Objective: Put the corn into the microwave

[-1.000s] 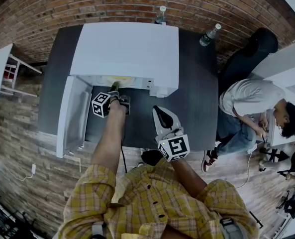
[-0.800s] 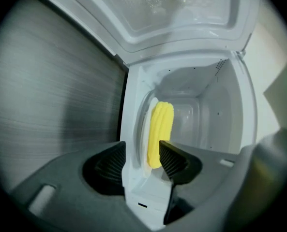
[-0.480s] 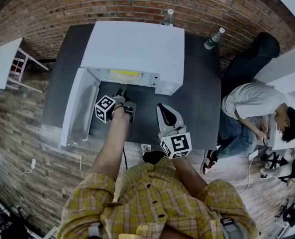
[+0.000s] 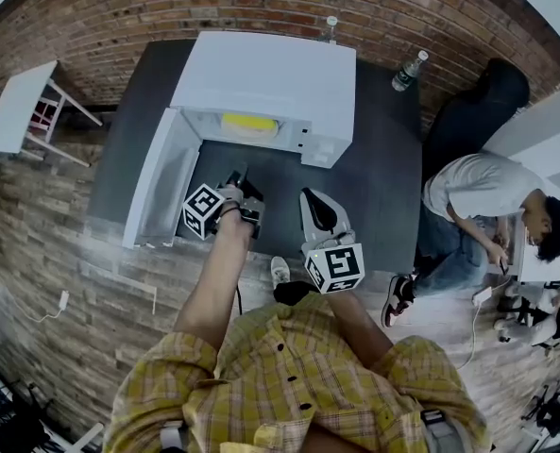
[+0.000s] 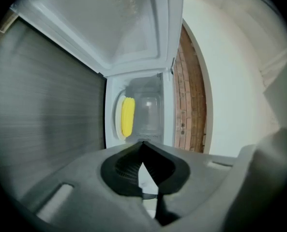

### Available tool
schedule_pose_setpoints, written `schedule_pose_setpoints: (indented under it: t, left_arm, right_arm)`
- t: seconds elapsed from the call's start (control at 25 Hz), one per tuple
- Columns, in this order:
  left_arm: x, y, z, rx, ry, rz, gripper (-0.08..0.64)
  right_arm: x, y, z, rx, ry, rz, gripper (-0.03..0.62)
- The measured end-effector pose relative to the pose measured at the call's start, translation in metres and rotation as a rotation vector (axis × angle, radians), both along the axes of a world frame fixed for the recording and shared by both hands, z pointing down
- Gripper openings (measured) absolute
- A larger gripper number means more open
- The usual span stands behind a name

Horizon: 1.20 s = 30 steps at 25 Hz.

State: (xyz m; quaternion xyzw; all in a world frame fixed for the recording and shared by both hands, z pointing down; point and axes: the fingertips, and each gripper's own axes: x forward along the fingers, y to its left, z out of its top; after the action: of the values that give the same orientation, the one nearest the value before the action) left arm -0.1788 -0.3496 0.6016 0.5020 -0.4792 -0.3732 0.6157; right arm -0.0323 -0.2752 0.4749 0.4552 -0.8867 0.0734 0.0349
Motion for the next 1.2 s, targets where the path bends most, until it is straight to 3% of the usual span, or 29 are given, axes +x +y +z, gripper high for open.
schedule_pose_setpoints:
  t: [0.2,0.48,0.8,1.2]
  left_arm:
    - [0.006,0.03,-0.037,0.115,-0.037,0.023,0.0]
    - [0.021,0.078,-0.083,0.274,-0.184,0.092,-0.002]
    - [0.038,0.132,-0.116,0.378,-0.476,0.197,-0.002]
    - [0.054,0.178,-0.147,0.49,-0.809,0.267,-0.002]
  right_arm:
    - [-0.001,0.02,-0.007,0.005,-0.005,0.001,0.003]
    - [0.0,0.048,-0.014,-0.002,-0.028,0.018,0.003]
    - [0.002,0.08,-0.024,0.002,-0.059,0.022,0.003]
    - [0.006,0.108,-0.039,0.014,-0.079,0.015,0.003]
